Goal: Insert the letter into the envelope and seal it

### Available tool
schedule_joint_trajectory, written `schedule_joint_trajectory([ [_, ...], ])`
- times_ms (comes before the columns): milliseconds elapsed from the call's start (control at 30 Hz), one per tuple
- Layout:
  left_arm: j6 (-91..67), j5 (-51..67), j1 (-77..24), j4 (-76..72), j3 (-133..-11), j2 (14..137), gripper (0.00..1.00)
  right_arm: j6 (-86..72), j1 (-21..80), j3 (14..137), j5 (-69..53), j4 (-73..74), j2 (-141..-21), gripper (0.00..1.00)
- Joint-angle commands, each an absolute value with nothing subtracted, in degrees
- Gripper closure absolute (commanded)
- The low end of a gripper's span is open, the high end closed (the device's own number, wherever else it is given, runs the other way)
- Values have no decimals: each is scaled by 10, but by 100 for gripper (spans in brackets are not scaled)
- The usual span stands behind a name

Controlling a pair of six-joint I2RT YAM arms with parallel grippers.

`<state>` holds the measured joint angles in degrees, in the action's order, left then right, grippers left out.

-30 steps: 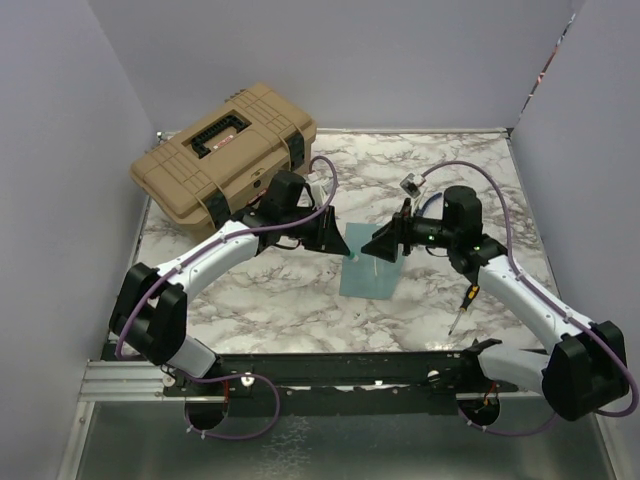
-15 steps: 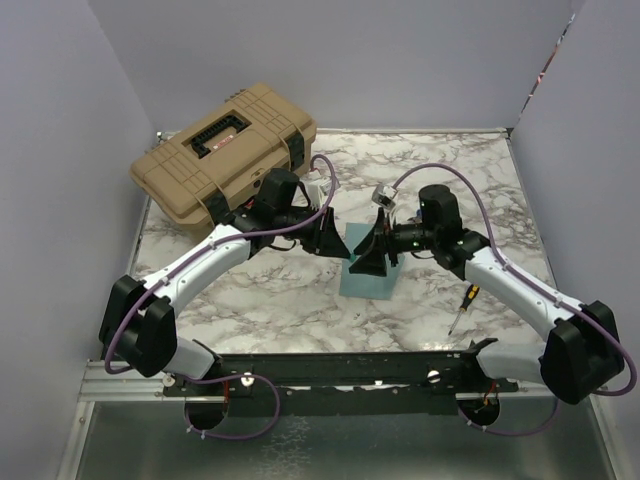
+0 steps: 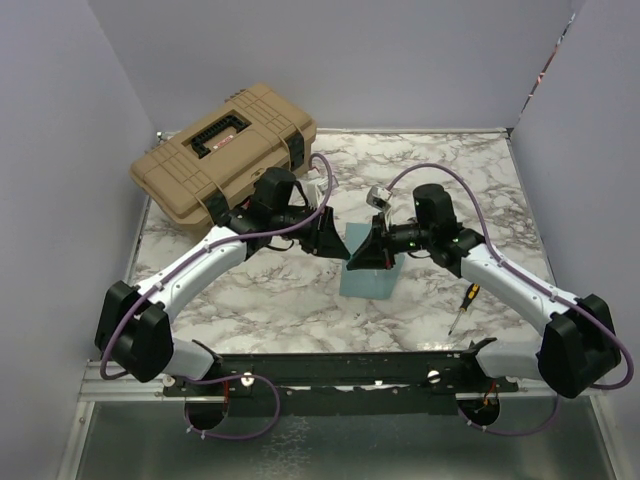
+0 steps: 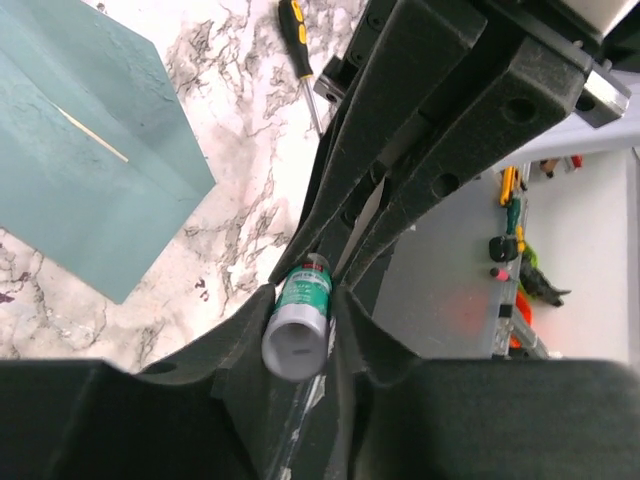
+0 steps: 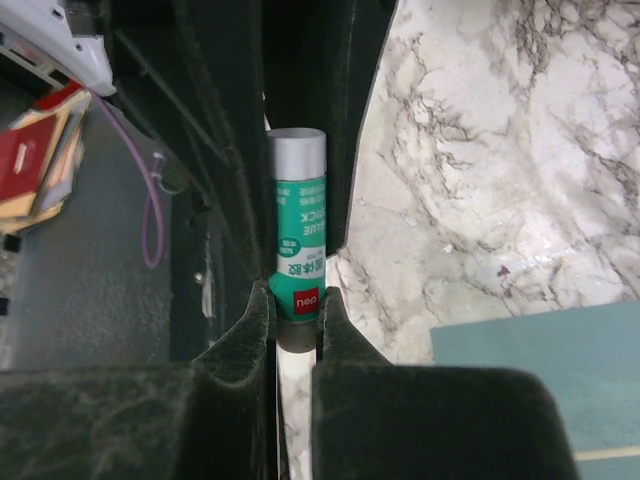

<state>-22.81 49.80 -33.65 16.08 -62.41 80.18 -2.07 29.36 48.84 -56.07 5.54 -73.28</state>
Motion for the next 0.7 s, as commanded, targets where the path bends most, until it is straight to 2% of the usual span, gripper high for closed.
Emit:
schedule_joint_trajectory([
  [0,-245,471,-340,126,-650,769,60,-68,298,491,-565,16,-723,100],
  [67,-272,452,-340,97,-648,757,47,-99,299,479,-552,-33,-713,100],
  [167,-358,391,-340,-20,-609,723,34,-171,298,453,-504,-122,-694,100],
  [267,-437,315,-340,-175,-522,672,28,-258,298,424,-434,-220,-677,100],
  [400,-486,246,-341,-285,-470,639,25,-367,299,395,-408,-361,-683,100],
  [667,-505,250,-346,-326,-465,660,25,-460,299,369,-399,-484,-696,100],
])
